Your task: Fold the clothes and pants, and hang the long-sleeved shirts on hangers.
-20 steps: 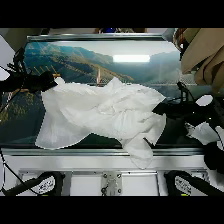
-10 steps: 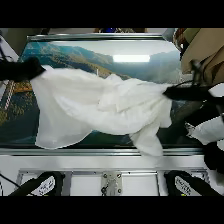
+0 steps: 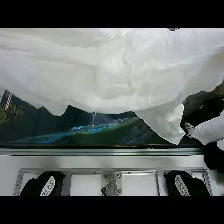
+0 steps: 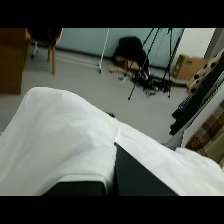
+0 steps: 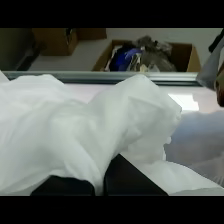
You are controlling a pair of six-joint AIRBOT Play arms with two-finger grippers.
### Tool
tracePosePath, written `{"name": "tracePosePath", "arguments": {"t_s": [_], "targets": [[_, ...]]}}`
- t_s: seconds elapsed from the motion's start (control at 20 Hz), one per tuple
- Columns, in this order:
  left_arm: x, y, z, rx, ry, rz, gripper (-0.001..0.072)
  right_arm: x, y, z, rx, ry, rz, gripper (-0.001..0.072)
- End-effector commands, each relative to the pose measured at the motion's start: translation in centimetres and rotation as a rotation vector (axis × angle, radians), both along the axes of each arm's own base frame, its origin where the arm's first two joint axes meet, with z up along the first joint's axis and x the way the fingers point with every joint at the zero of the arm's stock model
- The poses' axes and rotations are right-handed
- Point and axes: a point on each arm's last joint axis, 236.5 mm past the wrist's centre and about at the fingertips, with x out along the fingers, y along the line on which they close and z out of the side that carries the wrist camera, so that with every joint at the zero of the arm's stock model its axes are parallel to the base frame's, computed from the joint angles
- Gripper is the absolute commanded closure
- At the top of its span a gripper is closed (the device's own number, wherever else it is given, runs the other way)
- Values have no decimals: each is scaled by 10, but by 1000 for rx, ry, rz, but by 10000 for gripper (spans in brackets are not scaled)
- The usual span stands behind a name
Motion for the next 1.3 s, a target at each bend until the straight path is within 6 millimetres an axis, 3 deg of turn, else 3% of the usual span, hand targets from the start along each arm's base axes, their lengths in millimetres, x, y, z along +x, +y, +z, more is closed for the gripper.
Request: {"name": "tracePosePath", "arguments": {"t_s": [0.0,0.25,0.4,0.5,0.65,0.8,0.9,1.05,1.15,1.25], "targets": [[-51,-4,42,4,-163,18,693,-39,4,48,42,-157,-36,699],[-55,-2,54,-12,-212,27,693,-56,-6,91,119,-322,-88,699],[-34,3,52,-49,-196,23,693,-54,-14,103,174,-368,-109,699],[-4,6,34,-59,-119,18,693,-45,-17,99,207,-346,-111,699],[64,11,-29,-66,117,-4,693,-5,-22,64,257,-202,-102,700],[129,13,-128,-75,453,-46,693,51,-27,-3,267,37,-82,700],[156,14,-189,-74,642,-71,693,85,-32,-47,279,173,-76,700],[174,17,-231,-84,765,-81,693,108,-44,-83,220,259,-112,700],[166,16,-250,-78,828,-90,693,100,-48,-110,89,337,-150,700],[147,13,-279,-64,885,-99,693,79,-40,-150,-12,457,-145,700]]}}
